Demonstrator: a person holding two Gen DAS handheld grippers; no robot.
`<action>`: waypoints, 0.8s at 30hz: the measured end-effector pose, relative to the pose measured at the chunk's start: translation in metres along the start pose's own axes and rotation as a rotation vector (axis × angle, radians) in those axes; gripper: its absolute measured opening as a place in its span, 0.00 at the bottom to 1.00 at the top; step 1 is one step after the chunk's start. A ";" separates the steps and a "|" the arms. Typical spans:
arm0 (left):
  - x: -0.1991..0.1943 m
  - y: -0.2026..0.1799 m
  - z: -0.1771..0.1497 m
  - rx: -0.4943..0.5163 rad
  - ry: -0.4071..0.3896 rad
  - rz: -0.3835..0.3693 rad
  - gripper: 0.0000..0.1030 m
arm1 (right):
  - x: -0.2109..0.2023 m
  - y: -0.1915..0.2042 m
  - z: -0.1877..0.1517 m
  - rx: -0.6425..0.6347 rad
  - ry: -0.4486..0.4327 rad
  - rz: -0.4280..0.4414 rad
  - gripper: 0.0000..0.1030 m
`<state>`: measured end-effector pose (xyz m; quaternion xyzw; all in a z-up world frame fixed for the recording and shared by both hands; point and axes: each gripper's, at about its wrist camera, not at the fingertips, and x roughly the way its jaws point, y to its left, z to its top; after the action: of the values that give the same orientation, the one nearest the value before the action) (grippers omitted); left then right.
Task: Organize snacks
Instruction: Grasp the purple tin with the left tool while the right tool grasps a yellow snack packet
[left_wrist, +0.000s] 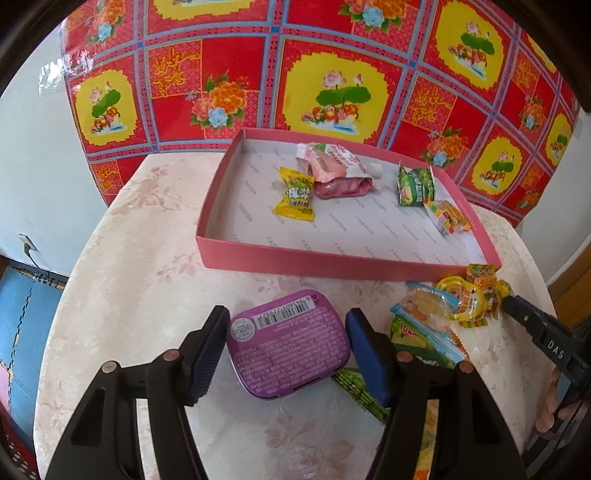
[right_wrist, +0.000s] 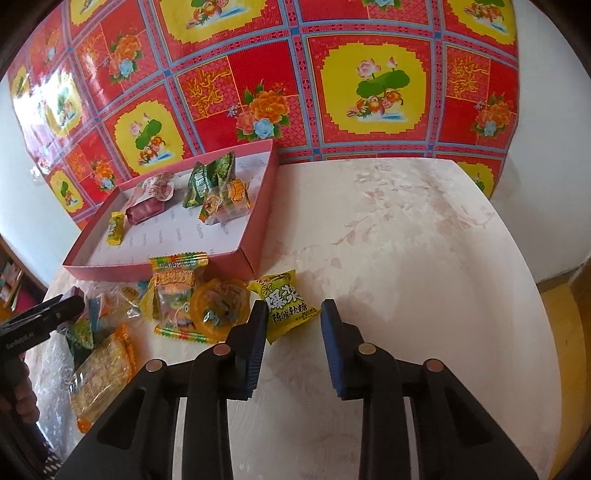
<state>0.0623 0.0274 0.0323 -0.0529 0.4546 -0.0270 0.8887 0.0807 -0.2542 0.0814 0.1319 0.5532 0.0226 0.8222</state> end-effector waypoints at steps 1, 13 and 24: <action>-0.003 0.001 0.001 -0.002 -0.005 -0.002 0.66 | -0.001 0.000 -0.001 0.001 -0.001 -0.001 0.29; -0.023 0.003 0.007 -0.007 -0.044 -0.022 0.66 | -0.020 0.010 -0.001 -0.007 -0.029 0.005 0.29; -0.031 0.004 0.010 -0.006 -0.068 -0.034 0.66 | -0.032 0.024 0.003 -0.042 -0.054 0.013 0.29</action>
<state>0.0518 0.0345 0.0624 -0.0642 0.4234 -0.0389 0.9028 0.0733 -0.2380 0.1174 0.1185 0.5293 0.0358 0.8394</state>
